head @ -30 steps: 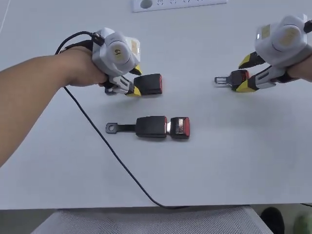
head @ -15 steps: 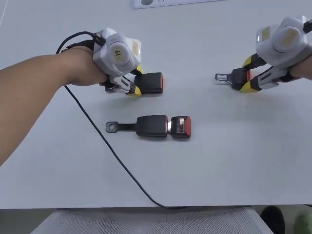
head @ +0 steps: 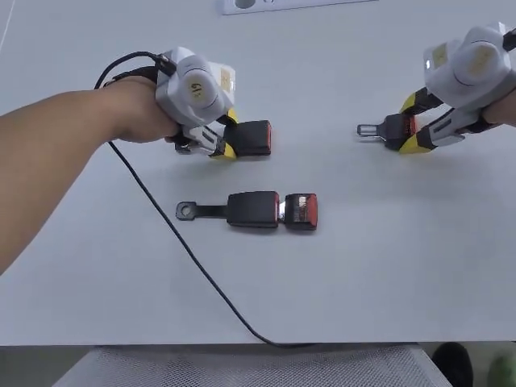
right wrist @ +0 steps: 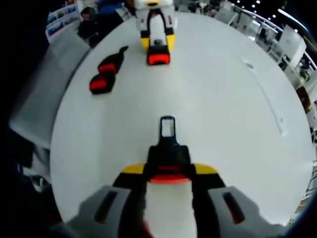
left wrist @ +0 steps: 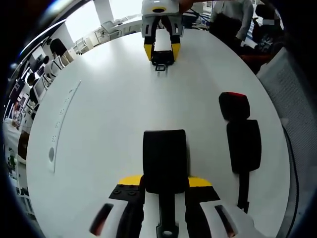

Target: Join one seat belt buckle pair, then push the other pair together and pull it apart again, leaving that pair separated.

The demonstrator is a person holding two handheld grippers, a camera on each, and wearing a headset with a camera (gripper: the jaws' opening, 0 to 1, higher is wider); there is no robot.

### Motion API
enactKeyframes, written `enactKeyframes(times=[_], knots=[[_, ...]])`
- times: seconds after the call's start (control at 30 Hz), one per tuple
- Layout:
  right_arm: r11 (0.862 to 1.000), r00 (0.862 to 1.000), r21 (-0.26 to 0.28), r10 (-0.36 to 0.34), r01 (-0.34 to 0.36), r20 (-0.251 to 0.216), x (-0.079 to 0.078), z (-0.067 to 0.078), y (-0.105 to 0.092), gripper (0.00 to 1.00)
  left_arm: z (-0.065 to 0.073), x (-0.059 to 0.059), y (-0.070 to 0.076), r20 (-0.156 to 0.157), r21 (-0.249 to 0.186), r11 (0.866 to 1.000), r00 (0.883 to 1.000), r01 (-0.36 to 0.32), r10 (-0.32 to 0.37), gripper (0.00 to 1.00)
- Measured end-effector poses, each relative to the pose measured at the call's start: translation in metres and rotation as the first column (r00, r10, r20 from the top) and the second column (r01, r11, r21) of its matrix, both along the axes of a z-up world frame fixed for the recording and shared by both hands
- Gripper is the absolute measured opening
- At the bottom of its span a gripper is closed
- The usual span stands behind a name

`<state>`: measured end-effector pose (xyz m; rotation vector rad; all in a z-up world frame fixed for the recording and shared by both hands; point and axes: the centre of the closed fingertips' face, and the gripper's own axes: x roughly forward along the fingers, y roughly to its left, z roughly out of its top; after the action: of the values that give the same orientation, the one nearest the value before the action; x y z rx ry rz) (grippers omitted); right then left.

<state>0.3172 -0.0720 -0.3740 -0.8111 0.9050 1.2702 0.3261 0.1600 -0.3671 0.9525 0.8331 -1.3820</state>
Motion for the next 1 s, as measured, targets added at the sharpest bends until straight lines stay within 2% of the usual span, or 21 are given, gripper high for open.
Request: enactKeyframes(times=[0.37,0.47,0.87,1.0], knots=[[1.000,1.000,0.029,0.004,-0.004,0.002,-0.003,0.004,0.021,0.36,0.001,0.004,-0.001,0.007,0.012,1.000,1.000,0.012,-0.012,0.32],[0.999,1.000,0.040,0.011,-0.011,0.003,-0.005,0.006,0.030,0.36,-0.001,0.007,0.000,0.009,0.016,1.000,1.000,0.015,-0.015,0.32],[0.997,1.000,0.079,0.027,-0.027,0.000,-0.006,0.005,0.064,0.36,0.001,0.005,-0.001,0.008,0.024,0.999,1.000,0.021,-0.021,0.32],[0.994,1.000,0.113,0.015,-0.014,-0.011,-0.006,0.006,0.080,0.35,-0.001,0.005,0.000,0.008,0.025,0.999,1.000,0.021,-0.022,0.32]])
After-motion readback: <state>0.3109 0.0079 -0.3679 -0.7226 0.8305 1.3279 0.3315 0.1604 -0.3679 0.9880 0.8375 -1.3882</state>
